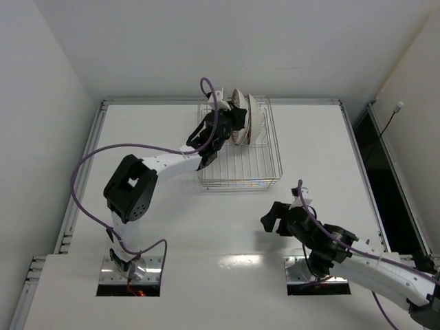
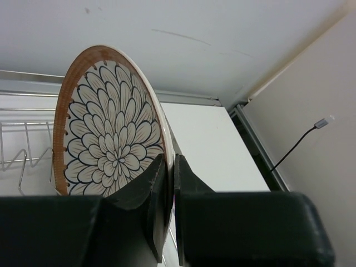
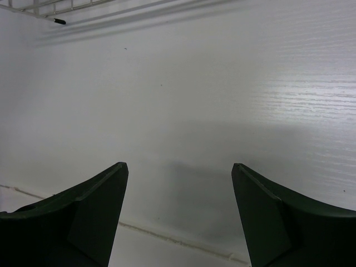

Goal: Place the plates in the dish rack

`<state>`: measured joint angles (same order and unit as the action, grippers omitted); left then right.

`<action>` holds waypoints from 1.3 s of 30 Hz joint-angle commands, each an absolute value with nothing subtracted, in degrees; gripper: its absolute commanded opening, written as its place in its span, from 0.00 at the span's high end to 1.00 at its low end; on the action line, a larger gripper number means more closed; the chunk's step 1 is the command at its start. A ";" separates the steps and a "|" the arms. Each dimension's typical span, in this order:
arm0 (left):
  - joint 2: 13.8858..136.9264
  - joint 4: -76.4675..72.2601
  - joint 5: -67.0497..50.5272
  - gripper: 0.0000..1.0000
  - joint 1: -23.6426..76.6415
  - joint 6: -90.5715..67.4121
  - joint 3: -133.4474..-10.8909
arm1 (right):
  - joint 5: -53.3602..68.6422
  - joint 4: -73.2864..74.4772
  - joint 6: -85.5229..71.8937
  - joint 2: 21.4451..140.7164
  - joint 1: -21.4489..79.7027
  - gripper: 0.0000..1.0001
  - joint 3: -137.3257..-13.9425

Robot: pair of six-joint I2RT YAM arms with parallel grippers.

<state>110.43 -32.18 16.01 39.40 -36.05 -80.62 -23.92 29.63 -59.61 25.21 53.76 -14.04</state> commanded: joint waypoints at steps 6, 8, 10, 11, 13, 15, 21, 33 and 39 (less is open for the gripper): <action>107.31 -41.48 13.80 1.00 36.13 -45.70 -77.34 | -23.55 27.60 -60.47 25.05 53.61 0.25 -13.62; 107.84 -40.96 12.49 1.00 35.60 -47.36 -77.95 | -23.55 27.60 -59.94 25.05 53.61 0.25 -13.62; 107.84 -40.96 11.52 1.00 35.07 -50.53 -79.09 | -23.55 27.60 -59.94 25.05 53.61 0.25 -13.62; 108.62 -39.39 10.99 1.00 34.55 -52.28 -79.71 | -23.55 27.60 -59.94 25.05 53.09 0.25 -13.62; 109.25 -37.10 10.99 1.00 34.54 -54.13 -81.47 | -23.55 27.60 -59.94 25.05 53.09 0.25 -13.62; 109.86 -36.39 12.12 1.00 34.54 -57.46 -82.09 | -23.55 27.60 -59.94 25.57 53.09 0.25 -13.62; 110.92 -42.61 13.36 0.99 34.54 -63.10 -79.72 | -23.55 27.60 -59.94 25.58 53.09 0.25 -13.62; 110.21 -49.22 6.87 0.98 31.29 -73.30 -74.44 | -23.55 27.60 -59.94 25.58 53.09 0.25 -13.62; 111.45 -49.22 1.32 0.91 29.01 -74.53 -74.44 | -23.55 27.60 -59.94 25.05 53.09 0.25 -13.62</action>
